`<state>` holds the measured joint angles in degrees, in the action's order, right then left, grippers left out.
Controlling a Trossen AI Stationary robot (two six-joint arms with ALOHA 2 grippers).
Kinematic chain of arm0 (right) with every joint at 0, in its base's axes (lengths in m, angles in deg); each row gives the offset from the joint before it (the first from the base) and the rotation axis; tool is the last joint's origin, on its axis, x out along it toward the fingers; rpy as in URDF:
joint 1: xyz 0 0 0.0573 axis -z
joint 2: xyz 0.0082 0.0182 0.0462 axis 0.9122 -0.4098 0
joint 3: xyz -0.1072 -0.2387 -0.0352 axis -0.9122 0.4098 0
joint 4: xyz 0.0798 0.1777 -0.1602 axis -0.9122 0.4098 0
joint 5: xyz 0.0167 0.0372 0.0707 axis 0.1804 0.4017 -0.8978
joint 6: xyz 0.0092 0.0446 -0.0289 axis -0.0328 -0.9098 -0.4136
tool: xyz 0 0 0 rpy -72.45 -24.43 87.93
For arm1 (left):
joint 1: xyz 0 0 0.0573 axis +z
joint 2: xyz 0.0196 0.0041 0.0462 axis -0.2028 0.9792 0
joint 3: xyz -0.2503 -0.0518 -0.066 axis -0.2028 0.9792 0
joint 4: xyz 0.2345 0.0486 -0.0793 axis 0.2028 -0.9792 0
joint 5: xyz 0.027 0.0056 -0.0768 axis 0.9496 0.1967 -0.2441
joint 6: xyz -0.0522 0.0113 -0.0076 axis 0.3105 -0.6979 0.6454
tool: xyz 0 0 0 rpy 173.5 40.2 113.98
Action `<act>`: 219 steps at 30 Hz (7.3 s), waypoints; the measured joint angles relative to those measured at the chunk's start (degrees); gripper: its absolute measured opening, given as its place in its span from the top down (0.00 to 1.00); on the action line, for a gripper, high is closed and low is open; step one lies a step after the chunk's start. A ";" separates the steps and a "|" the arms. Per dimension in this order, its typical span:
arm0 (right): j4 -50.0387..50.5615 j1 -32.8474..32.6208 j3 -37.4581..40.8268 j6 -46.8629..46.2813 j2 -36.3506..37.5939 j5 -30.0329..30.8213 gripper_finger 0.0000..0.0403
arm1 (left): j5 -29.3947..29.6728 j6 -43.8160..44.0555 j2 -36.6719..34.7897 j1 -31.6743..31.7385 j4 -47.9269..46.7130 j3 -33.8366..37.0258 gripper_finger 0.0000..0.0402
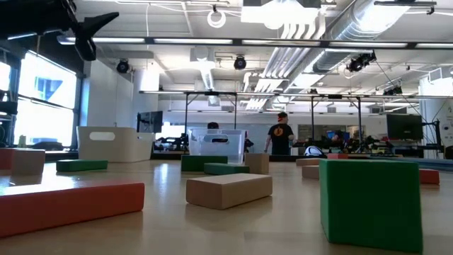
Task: Sort & place blocks by color
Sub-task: Put the green block into the bottom white bin, then put the brown block into the top white bin
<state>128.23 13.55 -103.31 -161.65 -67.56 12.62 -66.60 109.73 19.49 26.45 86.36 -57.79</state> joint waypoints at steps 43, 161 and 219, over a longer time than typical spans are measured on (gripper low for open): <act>-2.92 -0.02 0.17 -5.52 -14.10 -4.77 0.54 | 4.57 5.19 38.05 -26.42 -33.44 -20.95 0.57; -7.42 18.67 0.17 20.81 11.84 26.94 0.52 | 26.33 29.96 81.87 -56.94 -82.71 -45.78 0.57; -7.62 18.67 0.17 20.60 11.85 28.49 0.52 | 16.39 19.42 84.53 -48.76 -66.59 -37.30 0.57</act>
<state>120.61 32.23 -103.14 -141.05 -55.71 41.11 -50.21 129.15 104.02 -22.31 19.76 -95.09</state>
